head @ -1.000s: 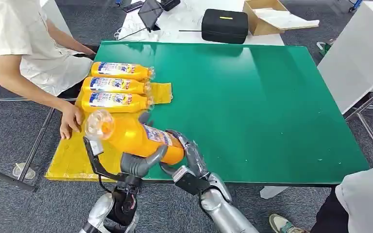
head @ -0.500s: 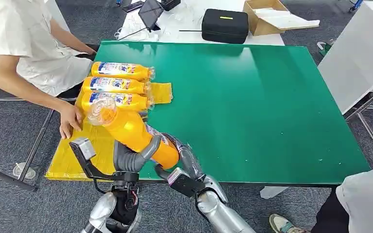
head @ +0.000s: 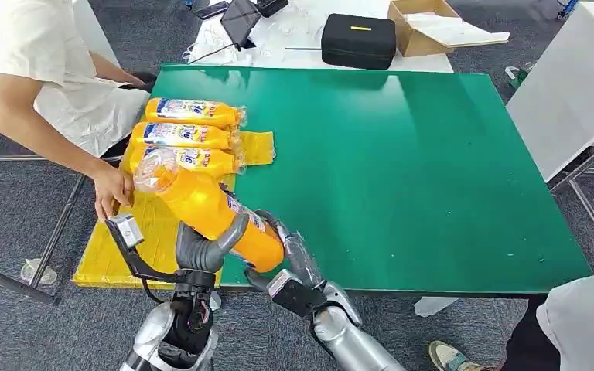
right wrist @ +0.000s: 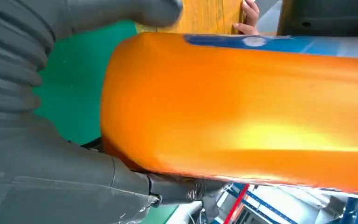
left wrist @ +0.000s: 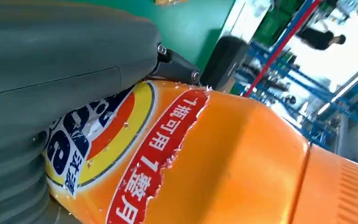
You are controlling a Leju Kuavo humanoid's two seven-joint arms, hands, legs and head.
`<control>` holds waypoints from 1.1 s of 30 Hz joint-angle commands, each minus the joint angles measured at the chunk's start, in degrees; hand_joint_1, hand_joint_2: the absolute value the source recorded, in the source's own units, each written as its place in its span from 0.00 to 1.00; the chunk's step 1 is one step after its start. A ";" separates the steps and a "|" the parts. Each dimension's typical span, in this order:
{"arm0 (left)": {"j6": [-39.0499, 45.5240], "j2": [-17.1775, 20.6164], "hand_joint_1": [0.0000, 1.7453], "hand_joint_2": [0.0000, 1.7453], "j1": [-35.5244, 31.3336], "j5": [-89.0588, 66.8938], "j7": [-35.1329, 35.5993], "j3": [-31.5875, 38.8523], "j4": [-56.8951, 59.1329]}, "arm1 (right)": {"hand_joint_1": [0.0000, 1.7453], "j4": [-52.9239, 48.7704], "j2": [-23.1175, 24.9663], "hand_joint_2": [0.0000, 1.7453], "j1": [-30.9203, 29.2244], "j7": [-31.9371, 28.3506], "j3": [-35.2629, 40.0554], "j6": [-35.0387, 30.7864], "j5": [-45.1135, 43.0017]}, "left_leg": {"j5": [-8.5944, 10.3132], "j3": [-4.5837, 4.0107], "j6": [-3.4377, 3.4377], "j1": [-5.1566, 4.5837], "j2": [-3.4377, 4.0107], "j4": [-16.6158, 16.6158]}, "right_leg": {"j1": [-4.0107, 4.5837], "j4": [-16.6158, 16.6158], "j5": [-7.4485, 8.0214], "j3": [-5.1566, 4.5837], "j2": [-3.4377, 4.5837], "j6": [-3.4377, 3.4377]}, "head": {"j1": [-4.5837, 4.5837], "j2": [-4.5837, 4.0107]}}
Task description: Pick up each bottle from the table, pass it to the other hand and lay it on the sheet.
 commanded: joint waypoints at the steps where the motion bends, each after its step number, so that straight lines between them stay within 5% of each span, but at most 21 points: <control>1: 4.30 3.92 1.00 1.00 -1.58 -13.25 -4.02 -1.40 0.58 | 0.00 0.64 -3.37 0.00 2.48 -0.48 0.00 -7.91 1.67 | -0.11 0.32 -0.01 0.05 -0.08 -0.04 | 0.06 -0.06 -0.12 0.35 -0.06 -0.11 | 0.00 0.00; 3: 18.70 5.42 1.00 1.00 -1.01 -31.69 -7.01 -0.26 1.41 | 0.00 -12.79 -7.34 0.00 7.76 -0.48 -2.79 -26.56 2.78 | -0.11 0.38 0.00 0.06 -0.24 -0.07 | 0.07 -0.10 -0.17 0.47 -0.22 -0.11 | 0.02 0.00; 4: 20.49 5.37 1.00 1.00 -0.24 -34.41 -7.07 1.39 1.32 | 0.00 -26.63 -6.16 1.00 13.57 -0.48 -11.54 -26.95 9.05 | -0.02 0.19 0.01 0.01 -0.28 -0.10 | 0.01 -0.09 -0.11 0.27 -0.27 -0.06 | -0.02 0.00; 7: 18.86 4.73 1.00 1.00 0.86 -31.88 -7.04 5.19 -0.39 | 0.00 -41.32 0.19 1.00 19.02 -0.48 -27.56 -26.95 17.16 | -0.18 0.19 -0.02 0.01 -0.26 0.08 | 0.01 0.12 -0.28 0.25 -0.25 -0.13 | -0.02 0.00; 8: 17.83 4.55 1.00 1.00 1.03 -30.55 -6.25 5.86 -1.46 | 0.00 -43.11 0.77 0.00 19.35 -0.48 -29.09 -26.95 13.71 | -0.11 -0.09 -0.02 -0.05 -0.28 0.12 | -0.04 0.21 -0.20 -0.03 -0.21 -0.09 | 0.02 0.00; 13: 15.41 4.36 1.00 1.00 2.49 -26.55 -1.90 9.76 -7.17 | 0.00 -44.62 -0.04 0.00 21.17 -0.48 -31.67 -26.95 10.36 | -0.08 -0.10 0.01 0.00 -0.44 0.06 | 0.01 0.07 -0.16 0.03 -0.31 -0.06 | 0.02 0.00; 16: 22.95 5.29 1.00 1.00 0.22 -46.60 -0.39 10.19 -0.46 | 0.00 -35.75 2.43 0.00 17.82 -0.48 -27.84 -26.95 13.86 | -0.18 0.14 -0.01 0.03 -0.25 0.05 | 0.04 0.03 -0.20 0.25 -0.16 -0.12 | 0.00 0.00; 19: 26.09 8.63 1.00 1.00 -5.66 -74.62 10.01 4.41 12.75 | 0.00 -33.97 -1.60 0.00 18.41 -0.48 -22.20 -26.95 9.86 | -0.16 0.30 -0.07 0.04 -0.04 -0.09 | 0.05 -0.06 -0.08 0.30 0.02 -0.18 | -0.02 0.00; 21: 26.09 8.63 1.00 1.00 -5.66 -74.62 10.01 4.41 12.75 | 0.00 -33.97 -1.60 0.00 18.41 -0.48 -22.20 -26.95 9.86 | -0.08 0.27 -0.07 0.05 -0.23 -0.13 | 0.07 -0.12 -0.07 0.32 -0.18 -0.16 | 0.00 0.00; 24: 23.25 8.29 1.00 1.00 -12.34 -86.25 13.83 2.38 29.23 | 0.00 -30.57 -2.75 0.00 14.97 -0.48 -19.24 -26.95 9.55 | 0.06 0.30 -0.05 0.04 -0.25 -0.18 | 0.06 -0.18 0.01 0.35 -0.22 -0.14 | 0.02 0.00; 25: 20.93 8.10 1.00 1.00 -14.09 -87.77 14.97 1.78 32.98 | 0.00 -30.05 -2.97 1.00 14.19 -0.48 -18.43 -26.95 9.22 | 0.08 0.19 -0.05 0.02 -0.18 -0.16 | 0.04 -0.16 0.03 0.24 -0.15 -0.10 | 0.00 0.00; 33: 13.04 6.46 1.00 1.00 -19.42 -88.85 15.87 1.47 43.82 | 0.00 -28.61 -2.67 1.00 13.44 -0.48 -17.17 -26.95 7.87 | 0.09 0.21 -0.03 0.07 -0.16 -0.03 | 0.08 -0.04 0.05 0.24 -0.14 -0.26 | -0.02 0.00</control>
